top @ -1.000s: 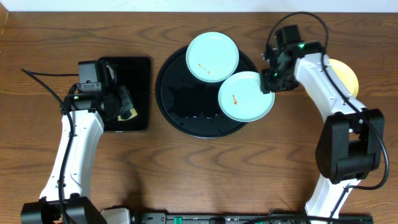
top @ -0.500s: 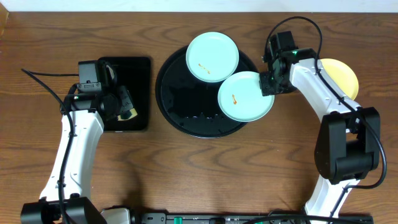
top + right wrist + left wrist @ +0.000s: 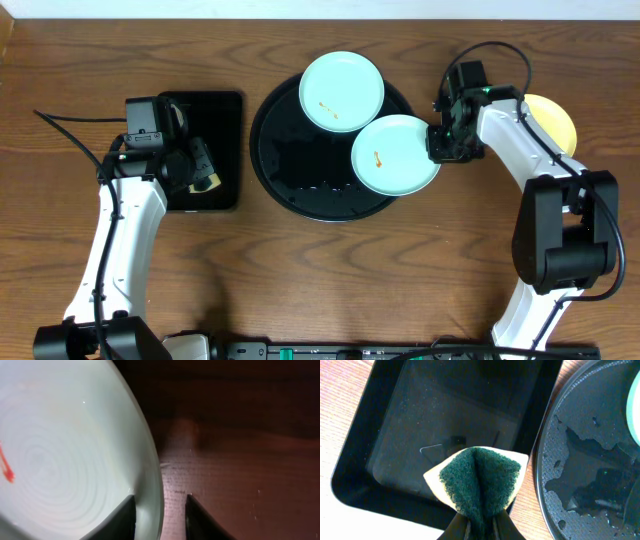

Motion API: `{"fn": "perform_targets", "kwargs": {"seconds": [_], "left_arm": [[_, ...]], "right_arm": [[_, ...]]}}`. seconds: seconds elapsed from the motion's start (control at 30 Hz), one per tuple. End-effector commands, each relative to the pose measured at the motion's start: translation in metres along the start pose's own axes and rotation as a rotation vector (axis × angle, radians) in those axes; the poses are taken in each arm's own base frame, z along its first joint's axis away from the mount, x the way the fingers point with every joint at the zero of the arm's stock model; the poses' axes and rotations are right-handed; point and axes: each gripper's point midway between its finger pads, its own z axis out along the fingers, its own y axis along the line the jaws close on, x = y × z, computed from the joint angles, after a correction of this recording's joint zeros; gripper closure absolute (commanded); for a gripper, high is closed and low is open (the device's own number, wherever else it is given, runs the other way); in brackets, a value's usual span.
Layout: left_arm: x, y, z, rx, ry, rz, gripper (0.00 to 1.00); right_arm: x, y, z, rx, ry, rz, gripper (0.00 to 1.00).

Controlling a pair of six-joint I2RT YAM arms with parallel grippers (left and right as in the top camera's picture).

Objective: Clean dirty plates on tray and stack at the side
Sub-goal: 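Grasp the light-green plate rim with the right gripper and pull it forward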

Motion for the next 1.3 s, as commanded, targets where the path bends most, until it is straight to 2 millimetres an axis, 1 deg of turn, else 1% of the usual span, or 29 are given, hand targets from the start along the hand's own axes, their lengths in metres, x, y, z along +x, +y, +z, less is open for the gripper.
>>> {"fn": "perform_targets", "kwargs": {"seconds": [0.0,0.07,0.13,0.2,0.27,0.4,0.47,0.5,0.53,0.6,0.63,0.7,0.77,0.83,0.93,1.03,1.17,1.27], "left_arm": [[0.004,0.001,0.002,-0.002,0.013,-0.007,0.92],[0.004,0.001,0.002,-0.002,0.013,-0.007,0.92],[0.004,0.001,0.002,-0.002,0.013,-0.007,0.91],[0.004,0.001,0.002,-0.002,0.013,-0.007,0.92],[0.004,0.001,0.002,-0.002,0.013,-0.006,0.92],[0.002,0.001,0.002,0.001,0.006,0.032,0.92],[0.001,0.0,0.002,0.003,0.0,0.045,0.92],[0.0,0.0,0.002,0.003,-0.002,0.048,0.92],[0.001,0.0,0.002,0.003,-0.001,0.048,0.92],[0.001,-0.002,0.002,0.014,0.002,0.072,0.92],[0.003,-0.007,0.002,0.043,0.009,0.113,0.92],[0.008,-0.024,0.001,0.145,0.028,0.205,0.92],[0.012,-0.039,-0.002,0.24,0.036,0.257,0.92],[0.014,-0.051,-0.006,0.311,0.039,0.283,0.92],[0.016,-0.062,-0.009,0.364,0.041,0.292,0.92],[0.02,-0.07,-0.009,0.377,0.047,0.315,0.92],[0.031,-0.089,-0.01,0.402,0.065,0.368,0.92],[0.039,-0.102,-0.011,0.413,0.076,0.4,0.92]], "right_arm": [[0.003,0.009,0.002,-0.02,0.0,-0.005,0.99],[0.0,0.01,0.0,-0.022,-0.011,-0.009,0.99],[-0.004,0.012,-0.009,-0.024,-0.026,-0.01,0.99],[-0.007,0.015,-0.023,-0.032,-0.048,-0.014,0.99],[-0.011,0.024,-0.043,-0.064,-0.089,-0.026,0.99],[-0.015,0.056,-0.093,-0.124,-0.216,-0.062,0.99],[-0.015,0.07,-0.113,-0.087,-0.288,-0.06,0.99],[-0.015,0.074,-0.119,-0.047,-0.318,-0.048,0.99],[-0.014,0.078,-0.124,0.001,-0.348,-0.035,0.99],[-0.012,0.085,-0.127,0.094,-0.392,-0.017,0.99],[-0.009,0.091,-0.126,0.125,-0.406,-0.014,0.99],[-0.003,0.105,-0.119,0.162,-0.417,-0.009,0.99],[0.003,0.117,-0.108,0.188,-0.415,-0.004,0.99],[0.006,0.125,-0.096,0.223,-0.419,0.014,0.99],[0.008,0.136,-0.078,0.227,-0.408,0.03,0.99],[0.013,0.144,-0.062,0.192,-0.361,0.042,0.99],[0.02,0.152,-0.051,0.121,-0.292,0.046,0.99],[0.022,0.153,-0.044,0.089,-0.254,0.077,0.99]]}}
